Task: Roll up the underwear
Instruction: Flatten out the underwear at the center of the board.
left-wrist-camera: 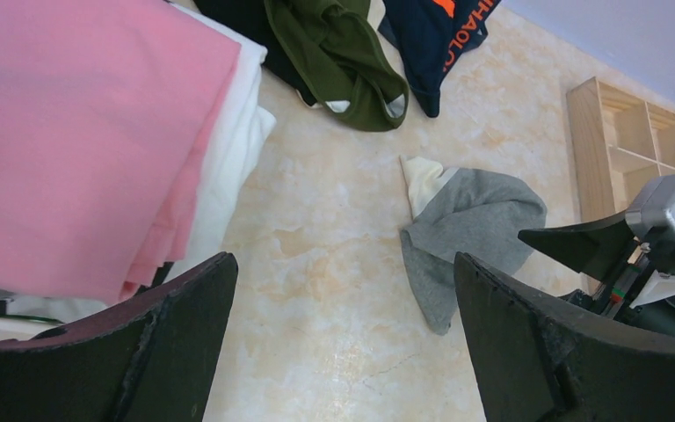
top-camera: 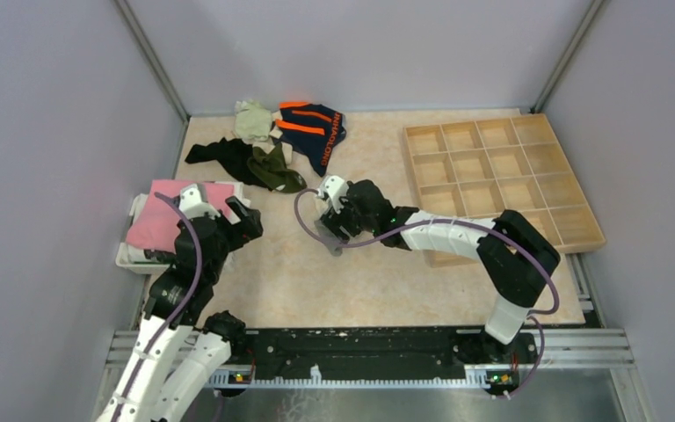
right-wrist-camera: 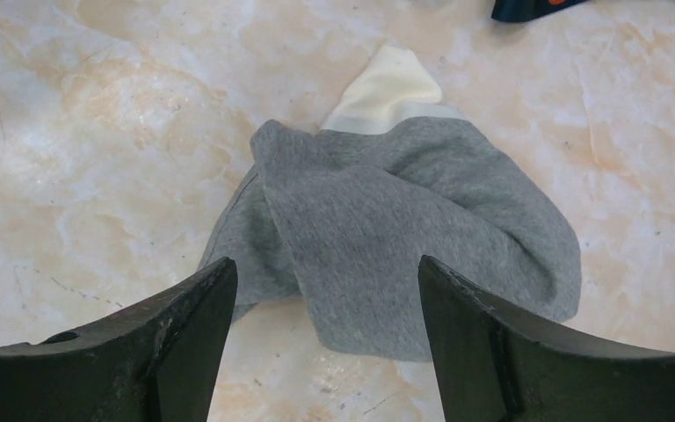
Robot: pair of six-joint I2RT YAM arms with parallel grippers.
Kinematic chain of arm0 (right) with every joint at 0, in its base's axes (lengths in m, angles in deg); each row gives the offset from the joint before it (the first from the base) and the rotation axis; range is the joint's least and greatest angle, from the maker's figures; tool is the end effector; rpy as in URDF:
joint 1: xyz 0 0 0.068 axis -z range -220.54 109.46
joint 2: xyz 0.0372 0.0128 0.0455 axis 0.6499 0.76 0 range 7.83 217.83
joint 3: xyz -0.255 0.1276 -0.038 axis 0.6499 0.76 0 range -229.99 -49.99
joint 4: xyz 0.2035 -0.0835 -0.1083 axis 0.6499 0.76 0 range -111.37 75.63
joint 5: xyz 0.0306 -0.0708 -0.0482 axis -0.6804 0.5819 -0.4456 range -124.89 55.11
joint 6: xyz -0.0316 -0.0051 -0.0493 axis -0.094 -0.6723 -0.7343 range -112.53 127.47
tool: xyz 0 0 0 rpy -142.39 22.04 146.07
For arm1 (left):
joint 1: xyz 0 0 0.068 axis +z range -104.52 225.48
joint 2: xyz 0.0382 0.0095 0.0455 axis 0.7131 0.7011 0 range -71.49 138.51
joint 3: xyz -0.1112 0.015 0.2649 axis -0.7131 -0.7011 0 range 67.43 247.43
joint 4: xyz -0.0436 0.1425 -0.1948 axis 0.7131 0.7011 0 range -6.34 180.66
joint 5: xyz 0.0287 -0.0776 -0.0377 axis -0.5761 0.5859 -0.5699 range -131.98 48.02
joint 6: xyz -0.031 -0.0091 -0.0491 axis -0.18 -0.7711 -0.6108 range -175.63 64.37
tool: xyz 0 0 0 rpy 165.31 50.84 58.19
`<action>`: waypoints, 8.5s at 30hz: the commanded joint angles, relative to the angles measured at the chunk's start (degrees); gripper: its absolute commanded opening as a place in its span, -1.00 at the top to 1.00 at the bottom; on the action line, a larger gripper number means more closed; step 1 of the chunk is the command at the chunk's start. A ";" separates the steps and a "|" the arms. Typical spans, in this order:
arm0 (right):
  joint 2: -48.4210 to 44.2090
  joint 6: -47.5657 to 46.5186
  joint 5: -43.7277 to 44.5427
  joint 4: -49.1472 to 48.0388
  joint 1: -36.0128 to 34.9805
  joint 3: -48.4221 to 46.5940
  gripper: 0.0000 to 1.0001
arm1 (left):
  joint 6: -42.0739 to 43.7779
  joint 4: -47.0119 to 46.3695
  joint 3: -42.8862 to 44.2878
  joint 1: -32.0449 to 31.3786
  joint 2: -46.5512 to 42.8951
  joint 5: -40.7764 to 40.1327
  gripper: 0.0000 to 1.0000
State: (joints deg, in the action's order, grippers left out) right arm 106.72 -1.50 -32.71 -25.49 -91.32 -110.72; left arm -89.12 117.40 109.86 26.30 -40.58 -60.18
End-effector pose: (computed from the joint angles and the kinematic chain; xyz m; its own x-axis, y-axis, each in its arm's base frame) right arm 0.2388 0.2901 0.2308 -0.2321 -0.5308 -0.8151 -0.8002 0.5806 -0.1502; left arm 0.0963 -0.0194 0.3180 -0.3195 -0.4439 -0.8371 -0.1645 0.8960 -0.4124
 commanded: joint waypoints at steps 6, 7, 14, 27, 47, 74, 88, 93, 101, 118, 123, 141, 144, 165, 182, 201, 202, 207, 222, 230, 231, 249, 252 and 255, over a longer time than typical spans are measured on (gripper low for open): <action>4.61 -16.03 3.66 -6.63 -2.92 -1.17 -0.48 | 6.13 2.94 2.06 0.02 -4.31 -4.91 -0.98; 5.30 -16.89 3.92 -6.78 -3.18 -1.51 -0.47 | 6.31 2.43 1.62 0.02 -4.72 -4.96 -0.98; 10.27 -19.29 5.16 -7.17 -4.05 -4.84 -0.35 | 5.99 1.91 0.88 -0.07 -6.58 -5.73 -0.98; 6.02 -16.92 11.57 -12.96 -4.17 -1.40 1.00 | 5.90 1.59 0.40 -0.05 -7.30 -5.88 -0.98; -42.41 12.64 6.00 16.43 -4.18 20.99 1.00 | 7.66 -5.66 -3.69 -0.07 -9.13 3.71 -0.98; -41.82 32.17 2.85 31.30 3.92 15.49 -0.33 | 2.30 -7.98 -4.51 -0.06 -0.97 15.00 -0.98; -11.68 18.33 -9.56 19.27 15.74 4.89 -0.30 | 12.65 -2.59 0.24 -0.07 -1.83 8.73 -0.98; -8.09 17.59 -12.05 18.58 16.38 4.18 0.08 | 12.67 -2.54 0.20 -0.06 -1.54 8.79 -0.98; -16.36 18.09 -8.27 17.86 16.84 6.91 1.00 | 11.88 -3.80 -0.66 -0.07 -0.45 9.85 -0.98; -32.49 13.20 14.17 44.99 17.01 -20.57 1.00 | 11.96 -4.04 -0.90 -0.06 -0.64 10.26 -0.98; -28.78 13.75 12.63 49.84 12.11 -24.59 1.00 | 11.75 -3.83 -0.88 -0.07 -1.05 9.65 -0.98; -25.38 30.16 -10.77 19.50 -3.69 4.14 -0.04 | 7.48 -2.66 -1.00 -0.02 -4.13 7.13 -0.98; -30.43 29.77 -7.89 22.27 1.22 6.99 -0.13 | 5.11 -4.76 -2.44 -0.01 -2.22 13.43 -0.96; -19.11 36.74 4.67 18.60 9.96 13.35 -0.08 | -1.73 -14.51 -11.54 -5.50 4.62 22.81 -0.86; -43.85 40.25 10.01 23.00 12.89 20.68 -0.24 | -5.15 -31.89 -5.90 -28.93 35.42 5.18 -0.69; -50.57 39.41 8.88 25.48 13.05 24.12 -0.24 | -3.97 -27.78 7.77 -35.36 61.39 -4.06 -0.27; -50.55 39.30 8.84 25.48 13.11 24.16 -0.24 | -3.88 -27.83 8.02 -35.58 62.11 -4.04 -0.24; -51.01 39.29 8.64 25.47 13.16 24.75 -0.24 | -3.71 -26.05 10.40 -35.93 65.82 -5.20 0.00; -56.53 41.22 6.81 26.88 13.11 27.66 -0.24 | 4.69 -27.39 7.03 -35.75 54.45 -12.22 1.00; -56.58 42.96 4.75 25.46 13.09 29.77 -0.24 | 9.63 -30.94 3.10 -32.27 48.45 -14.85 1.00; -56.56 43.05 4.71 25.40 13.09 29.79 -0.24 | 9.68 -30.45 2.75 -31.50 48.25 -15.04 1.00; -37.03 45.54 -2.73 6.64 13.11 28.03 -0.29 | 2.75 -30.42 -9.96 -20.26 36.47 -3.70 0.22; -29.05 44.63 -3.11 2.65 13.14 24.34 -0.31 | 1.13 -30.06 -10.47 -19.96 33.84 -3.66 -0.24; -20.36 43.20 -2.45 1.05 13.21 19.95 -0.33 | 0.29 -31.02 -10.79 -19.69 32.70 -4.20 -0.64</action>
State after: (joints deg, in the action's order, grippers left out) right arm 78.57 43.07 -34.81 -16.38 -78.86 -83.84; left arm -86.76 88.92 99.57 6.11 -5.54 -64.35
